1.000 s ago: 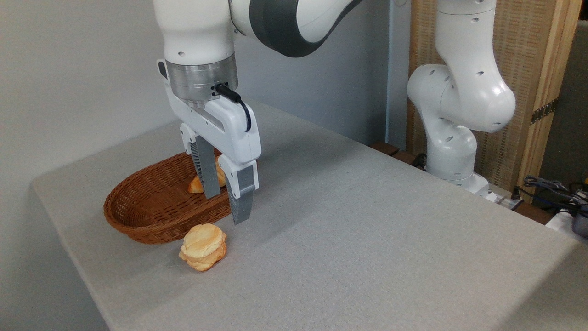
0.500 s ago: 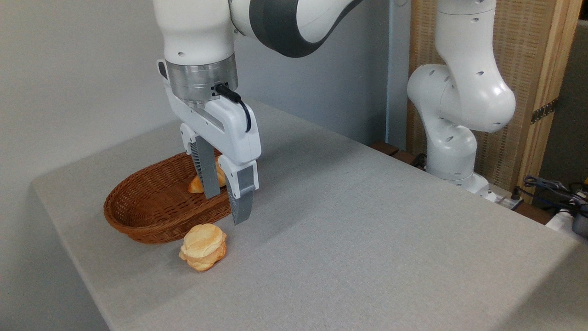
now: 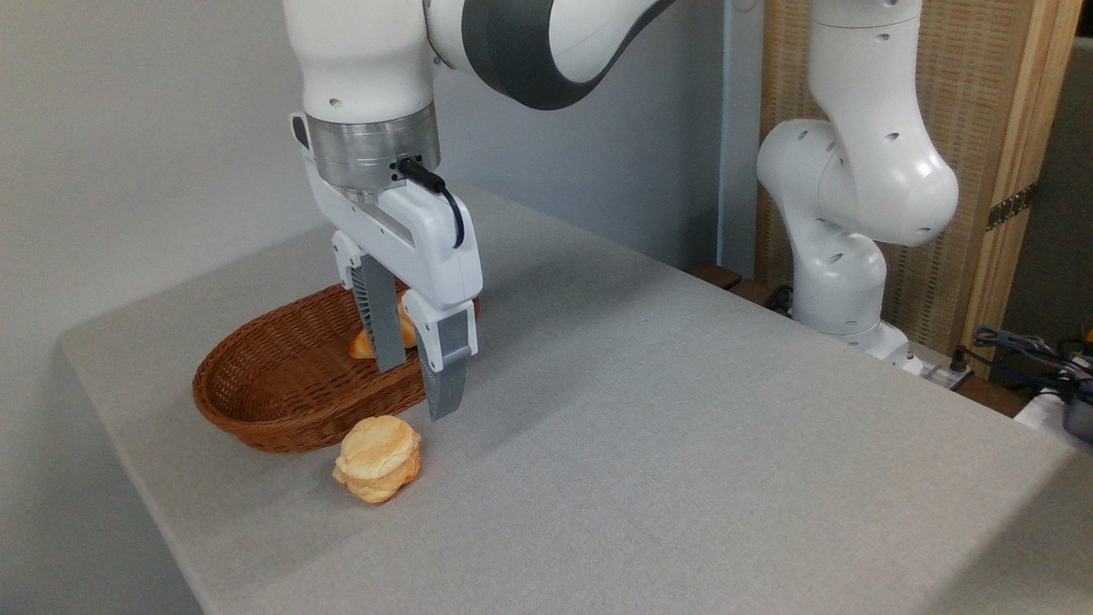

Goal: Put bread into the basket
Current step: 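Lower the open gripper down around the golden bread roll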

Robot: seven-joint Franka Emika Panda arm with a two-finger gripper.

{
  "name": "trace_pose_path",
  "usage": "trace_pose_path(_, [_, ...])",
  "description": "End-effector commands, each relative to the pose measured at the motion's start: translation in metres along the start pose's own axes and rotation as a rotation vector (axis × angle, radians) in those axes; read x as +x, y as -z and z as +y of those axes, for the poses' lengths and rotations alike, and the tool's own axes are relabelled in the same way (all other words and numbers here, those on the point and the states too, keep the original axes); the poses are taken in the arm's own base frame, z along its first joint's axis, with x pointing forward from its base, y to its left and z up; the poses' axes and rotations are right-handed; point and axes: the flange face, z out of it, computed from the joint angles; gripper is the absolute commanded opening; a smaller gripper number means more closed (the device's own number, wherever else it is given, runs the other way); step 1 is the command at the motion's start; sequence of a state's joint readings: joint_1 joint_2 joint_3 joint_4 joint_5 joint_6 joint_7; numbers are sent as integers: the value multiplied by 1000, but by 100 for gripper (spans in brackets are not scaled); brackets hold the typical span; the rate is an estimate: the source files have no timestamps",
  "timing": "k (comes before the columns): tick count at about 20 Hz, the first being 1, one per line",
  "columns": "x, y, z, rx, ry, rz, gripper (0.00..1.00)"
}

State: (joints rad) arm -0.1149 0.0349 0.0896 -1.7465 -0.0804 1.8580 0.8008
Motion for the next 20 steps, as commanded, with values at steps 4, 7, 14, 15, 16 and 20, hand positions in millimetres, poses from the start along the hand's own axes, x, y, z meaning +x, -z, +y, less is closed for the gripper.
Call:
trace_pose_path(4, [16,-35,-14,34,17,39,100])
trace_pose_path(7, [23,-60,-16,21,9,22,100])
trace_pose_path(14, [45,-85,-2,-86,42,95,100])
trace_pose_path(15, [46,-93,-2,-94,42,85,100])
trace_pose_path(16, [47,-97,-2,-99,41,80,100])
trace_pose_path(20, [51,-117,1,-121,31,56,100])
